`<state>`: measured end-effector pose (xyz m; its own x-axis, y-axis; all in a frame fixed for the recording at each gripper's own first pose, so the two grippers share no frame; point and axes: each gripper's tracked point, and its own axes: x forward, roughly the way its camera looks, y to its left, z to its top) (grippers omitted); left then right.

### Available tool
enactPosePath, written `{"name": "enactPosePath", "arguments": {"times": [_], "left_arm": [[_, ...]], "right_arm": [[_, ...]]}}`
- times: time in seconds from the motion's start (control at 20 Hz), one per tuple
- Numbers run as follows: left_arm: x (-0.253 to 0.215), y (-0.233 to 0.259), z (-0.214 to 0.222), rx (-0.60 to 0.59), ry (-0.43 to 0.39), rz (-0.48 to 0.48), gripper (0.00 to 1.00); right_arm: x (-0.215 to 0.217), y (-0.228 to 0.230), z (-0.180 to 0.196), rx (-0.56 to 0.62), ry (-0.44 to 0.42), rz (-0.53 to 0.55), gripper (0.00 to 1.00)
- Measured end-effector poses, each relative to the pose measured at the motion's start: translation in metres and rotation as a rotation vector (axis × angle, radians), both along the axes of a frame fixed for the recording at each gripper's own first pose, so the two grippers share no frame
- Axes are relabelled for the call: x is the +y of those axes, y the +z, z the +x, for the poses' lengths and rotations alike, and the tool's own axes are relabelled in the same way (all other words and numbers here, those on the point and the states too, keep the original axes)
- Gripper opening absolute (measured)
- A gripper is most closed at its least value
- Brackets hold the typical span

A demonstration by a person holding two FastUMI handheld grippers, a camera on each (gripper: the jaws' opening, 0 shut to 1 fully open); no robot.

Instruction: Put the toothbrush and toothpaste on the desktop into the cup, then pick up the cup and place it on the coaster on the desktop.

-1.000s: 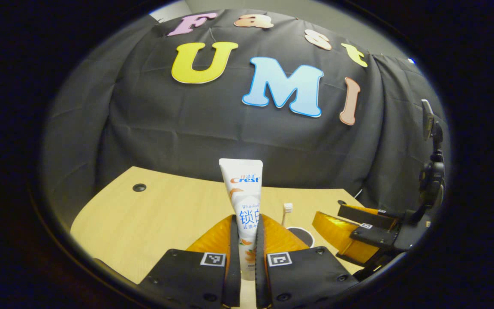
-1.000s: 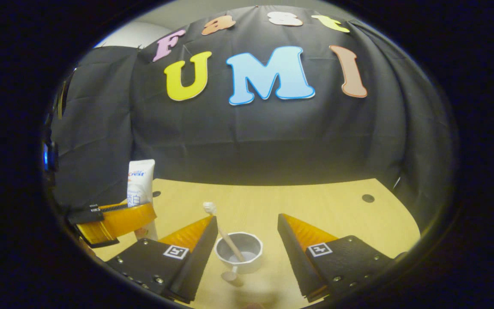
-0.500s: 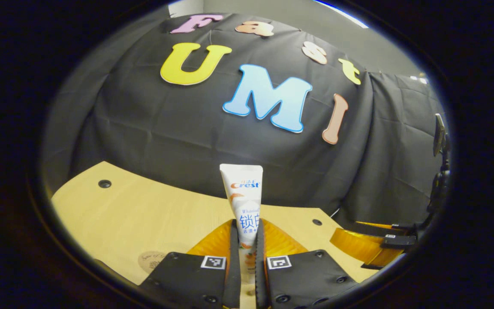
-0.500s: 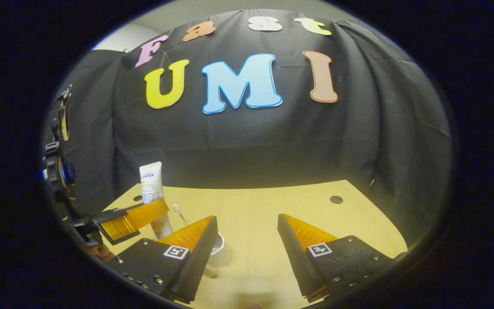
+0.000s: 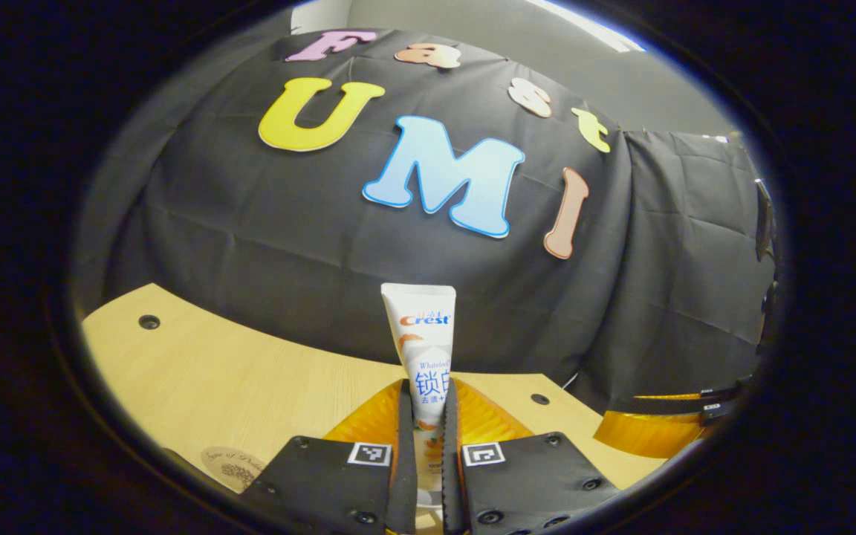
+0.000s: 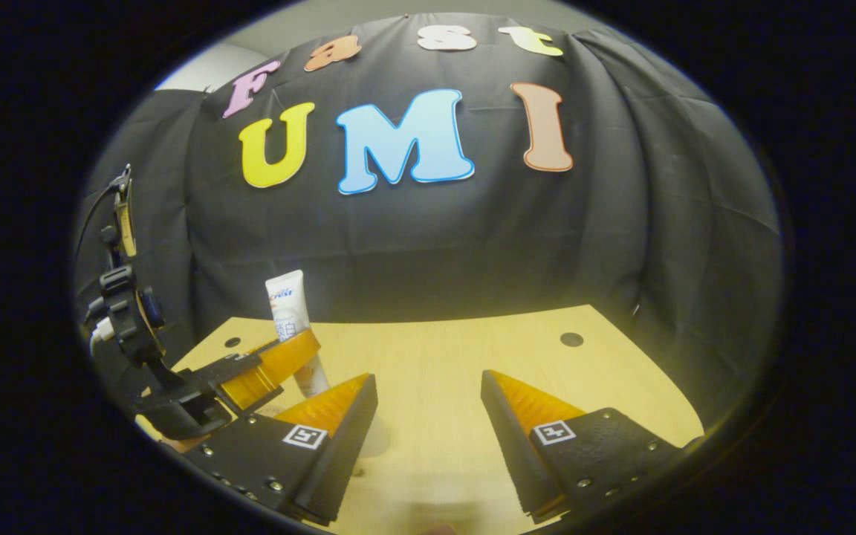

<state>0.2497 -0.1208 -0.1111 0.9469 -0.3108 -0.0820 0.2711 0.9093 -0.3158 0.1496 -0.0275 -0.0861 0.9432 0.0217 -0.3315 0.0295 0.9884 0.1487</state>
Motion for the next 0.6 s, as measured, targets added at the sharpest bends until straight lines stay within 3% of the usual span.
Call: {"name": "enactPosePath", "arguments": {"times": [0.3, 0.35, 0.4, 0.45, 0.6], "left_arm": [[-0.012, 0.0, -0.003, -0.027, -0.034, 0.033, 0.29], [-0.009, -0.001, -0.001, -0.026, -0.024, 0.057, 0.39], [-0.009, -0.001, -0.001, -0.027, -0.027, 0.08, 0.67], [-0.011, 0.001, -0.002, -0.029, -0.03, 0.093, 0.67], [-0.008, 0.011, -0.002, -0.046, -0.031, 0.092, 0.91]], "right_arm": [[0.0, -0.003, 0.005, 0.009, 0.001, 0.031, 0.84], [-0.001, -0.003, 0.006, 0.011, 0.002, 0.034, 0.84], [0.0, -0.004, 0.008, 0.012, 0.001, 0.038, 0.84], [0.001, -0.004, 0.008, 0.013, 0.004, 0.041, 0.84], [0.004, -0.007, 0.01, 0.02, 0.013, 0.04, 0.85]]}}
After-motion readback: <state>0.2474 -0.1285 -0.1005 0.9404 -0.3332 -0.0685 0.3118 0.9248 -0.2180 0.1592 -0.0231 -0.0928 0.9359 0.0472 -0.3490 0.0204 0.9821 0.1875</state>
